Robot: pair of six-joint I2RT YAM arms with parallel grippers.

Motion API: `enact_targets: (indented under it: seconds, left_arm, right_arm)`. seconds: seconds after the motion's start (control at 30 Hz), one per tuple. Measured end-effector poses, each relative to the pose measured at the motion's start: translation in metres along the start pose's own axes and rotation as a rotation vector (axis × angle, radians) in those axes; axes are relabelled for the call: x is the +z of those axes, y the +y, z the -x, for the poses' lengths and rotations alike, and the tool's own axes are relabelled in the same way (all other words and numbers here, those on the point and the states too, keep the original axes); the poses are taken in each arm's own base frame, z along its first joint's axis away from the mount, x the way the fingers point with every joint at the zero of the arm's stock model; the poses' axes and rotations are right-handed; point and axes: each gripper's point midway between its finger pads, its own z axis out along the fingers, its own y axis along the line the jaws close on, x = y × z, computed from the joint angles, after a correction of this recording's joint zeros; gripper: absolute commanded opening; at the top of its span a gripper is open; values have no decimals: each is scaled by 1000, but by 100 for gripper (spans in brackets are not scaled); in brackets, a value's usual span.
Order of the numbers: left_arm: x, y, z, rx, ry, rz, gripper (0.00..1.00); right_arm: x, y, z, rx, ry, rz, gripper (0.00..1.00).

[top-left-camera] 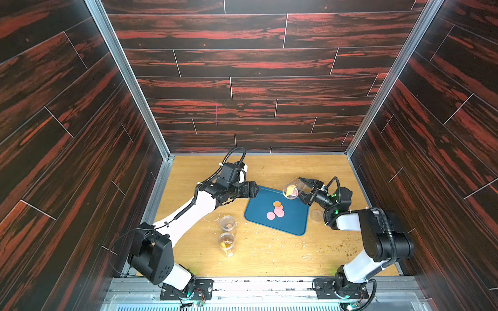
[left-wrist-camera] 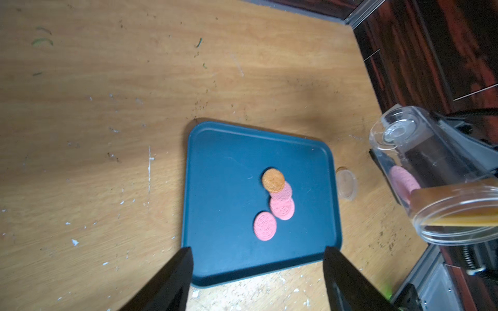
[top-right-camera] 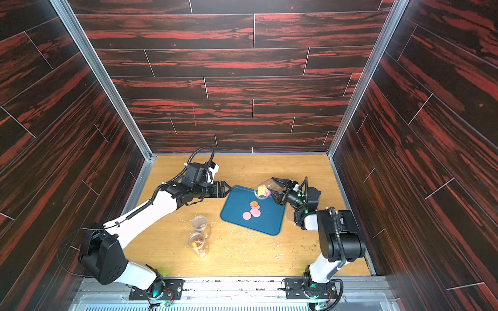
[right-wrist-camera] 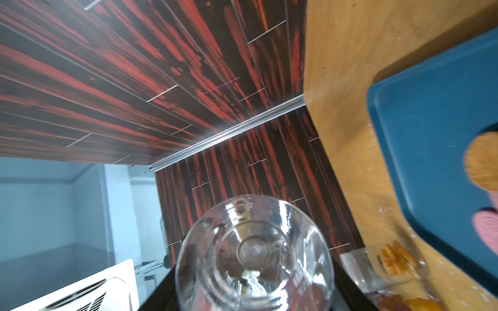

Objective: Pour the cookies out of the jar
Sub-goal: Pour the cookies in the jar onto the tray.

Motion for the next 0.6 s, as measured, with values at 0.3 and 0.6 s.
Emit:
enact_targets:
  seconds: [0.3, 0.6]
  left_arm:
    - [2, -83, 19, 104, -49, -140, 79]
    - [25, -86, 7, 100, -2, -141, 79]
  right_arm:
    - [-9, 0, -7, 46, -38, 12, 48]
    - [-11, 2, -10, 32, -36, 31, 48]
